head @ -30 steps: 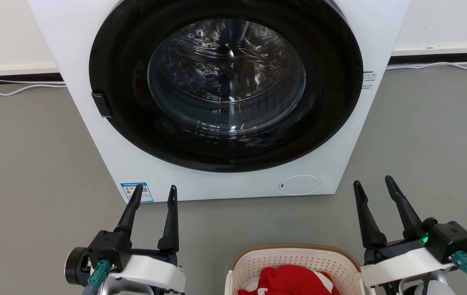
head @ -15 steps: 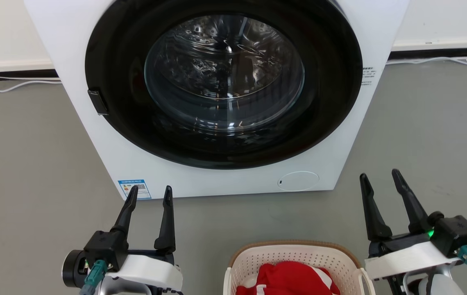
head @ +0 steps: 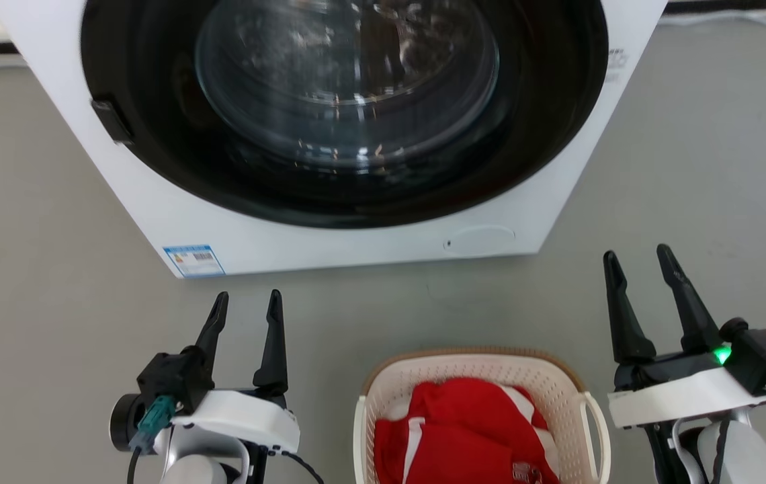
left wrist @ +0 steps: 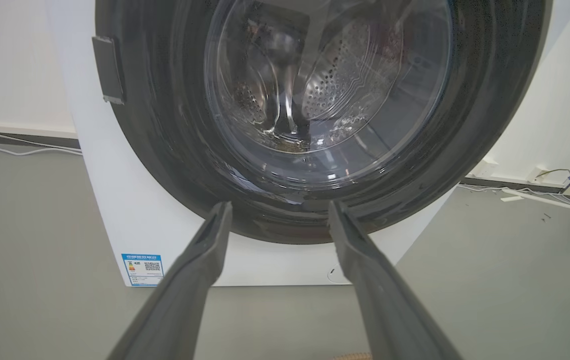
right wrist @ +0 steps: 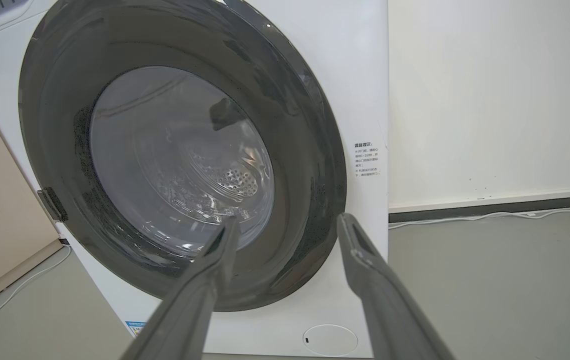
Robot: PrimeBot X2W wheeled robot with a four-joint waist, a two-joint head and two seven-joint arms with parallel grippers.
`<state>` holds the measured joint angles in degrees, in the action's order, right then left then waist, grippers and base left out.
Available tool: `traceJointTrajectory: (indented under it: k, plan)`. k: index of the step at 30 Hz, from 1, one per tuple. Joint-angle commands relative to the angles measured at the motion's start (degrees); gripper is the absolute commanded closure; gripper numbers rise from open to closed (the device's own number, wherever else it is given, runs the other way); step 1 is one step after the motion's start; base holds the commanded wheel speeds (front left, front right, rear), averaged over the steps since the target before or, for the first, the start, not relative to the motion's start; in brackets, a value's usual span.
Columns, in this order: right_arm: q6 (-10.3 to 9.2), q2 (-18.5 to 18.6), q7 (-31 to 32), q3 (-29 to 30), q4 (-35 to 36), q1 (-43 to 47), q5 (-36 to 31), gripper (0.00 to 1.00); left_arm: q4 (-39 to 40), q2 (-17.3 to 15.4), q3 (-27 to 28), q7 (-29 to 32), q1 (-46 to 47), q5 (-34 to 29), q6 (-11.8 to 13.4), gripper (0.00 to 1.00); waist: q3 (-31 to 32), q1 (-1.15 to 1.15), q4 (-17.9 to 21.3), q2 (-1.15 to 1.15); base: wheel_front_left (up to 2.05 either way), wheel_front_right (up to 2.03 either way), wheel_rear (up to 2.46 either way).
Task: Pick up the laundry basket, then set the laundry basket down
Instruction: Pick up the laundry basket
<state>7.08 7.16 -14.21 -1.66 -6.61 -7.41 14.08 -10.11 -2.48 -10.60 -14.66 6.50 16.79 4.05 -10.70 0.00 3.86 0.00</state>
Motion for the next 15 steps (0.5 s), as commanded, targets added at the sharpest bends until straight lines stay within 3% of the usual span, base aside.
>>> traceJointTrajectory:
  k: [1, 15]
  plan:
    - [0.41, 0.8, -0.8, -0.9, 1.5, -1.8, 0.5, 0.0, 0.6, -0.4, 1.5, -0.3, 2.5, 0.2, -0.2, 0.0, -2.3, 0.0, 0.8, 0.0, 0.0, 0.0, 0.0]
    - [0.41, 2.4, -0.8, -1.9, 2.3, -5.8, 2.5, 0.0, -17.4, -0.4, -3.3, -0.3, 10.0, 6.0, -1.7, 0.0, -11.2, 0.0, 3.7, 0.0, 0.0, 0.0, 0.0]
